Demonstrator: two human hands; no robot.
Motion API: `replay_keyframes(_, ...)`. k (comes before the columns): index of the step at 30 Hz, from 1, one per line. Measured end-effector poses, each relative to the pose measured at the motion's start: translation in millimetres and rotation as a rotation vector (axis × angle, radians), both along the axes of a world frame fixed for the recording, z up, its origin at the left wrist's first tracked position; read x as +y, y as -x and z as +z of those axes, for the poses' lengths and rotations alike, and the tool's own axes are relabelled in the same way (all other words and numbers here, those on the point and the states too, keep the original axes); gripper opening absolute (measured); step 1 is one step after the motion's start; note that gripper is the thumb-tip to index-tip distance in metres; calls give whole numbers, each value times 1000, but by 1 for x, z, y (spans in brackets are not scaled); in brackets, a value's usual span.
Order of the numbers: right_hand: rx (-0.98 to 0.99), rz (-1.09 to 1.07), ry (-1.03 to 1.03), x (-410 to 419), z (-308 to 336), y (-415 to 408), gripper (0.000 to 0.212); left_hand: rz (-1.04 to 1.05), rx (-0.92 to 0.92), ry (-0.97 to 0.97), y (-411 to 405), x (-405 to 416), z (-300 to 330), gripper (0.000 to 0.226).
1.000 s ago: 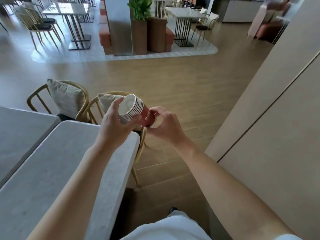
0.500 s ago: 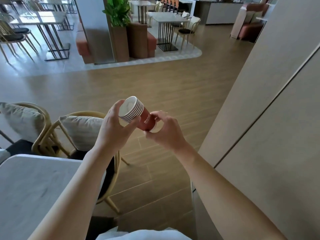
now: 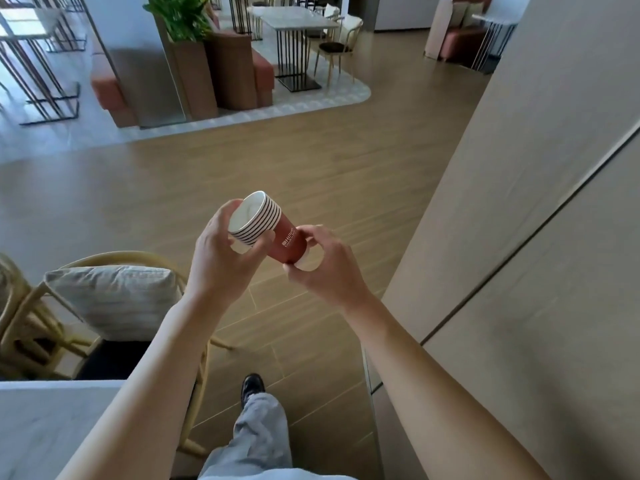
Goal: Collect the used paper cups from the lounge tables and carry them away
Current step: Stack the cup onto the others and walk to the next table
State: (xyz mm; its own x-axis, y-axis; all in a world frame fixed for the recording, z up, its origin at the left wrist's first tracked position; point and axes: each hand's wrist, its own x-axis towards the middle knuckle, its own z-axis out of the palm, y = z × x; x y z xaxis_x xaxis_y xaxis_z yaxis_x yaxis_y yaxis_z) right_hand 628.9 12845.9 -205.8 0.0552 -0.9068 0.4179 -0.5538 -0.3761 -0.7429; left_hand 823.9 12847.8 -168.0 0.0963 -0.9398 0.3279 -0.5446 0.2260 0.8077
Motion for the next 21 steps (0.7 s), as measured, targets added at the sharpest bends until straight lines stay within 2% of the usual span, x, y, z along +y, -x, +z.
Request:
replay_keyframes(4, 33, -47, 4, -40, 2, 8, 57, -49, 43, 3, 5, -52, -3, 79)
replay_keyframes(8, 59, -93, 9, -88, 8, 10, 56, -78, 54, -4, 3, -112, 0, 75)
replay_keyframes(21, 48, -186, -29, -247, 37, -47, 56, -163, 99, 4, -50, -286, 17, 73)
